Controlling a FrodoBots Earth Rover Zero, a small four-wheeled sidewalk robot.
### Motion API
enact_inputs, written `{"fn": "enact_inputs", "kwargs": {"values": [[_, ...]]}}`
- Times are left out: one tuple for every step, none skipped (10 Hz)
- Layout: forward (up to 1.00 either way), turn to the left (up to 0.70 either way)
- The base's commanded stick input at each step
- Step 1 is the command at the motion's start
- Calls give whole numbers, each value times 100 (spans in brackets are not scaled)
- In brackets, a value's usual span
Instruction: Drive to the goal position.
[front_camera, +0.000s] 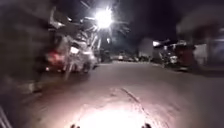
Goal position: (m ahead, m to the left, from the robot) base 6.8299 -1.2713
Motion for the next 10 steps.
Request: {"fn": "enact_inputs", "kwargs": {"values": [[85,0],[85,0],[85,0],[85,0],[85,0],[85,0],[85,0],[85,0],[85,0],[85,0]]}}
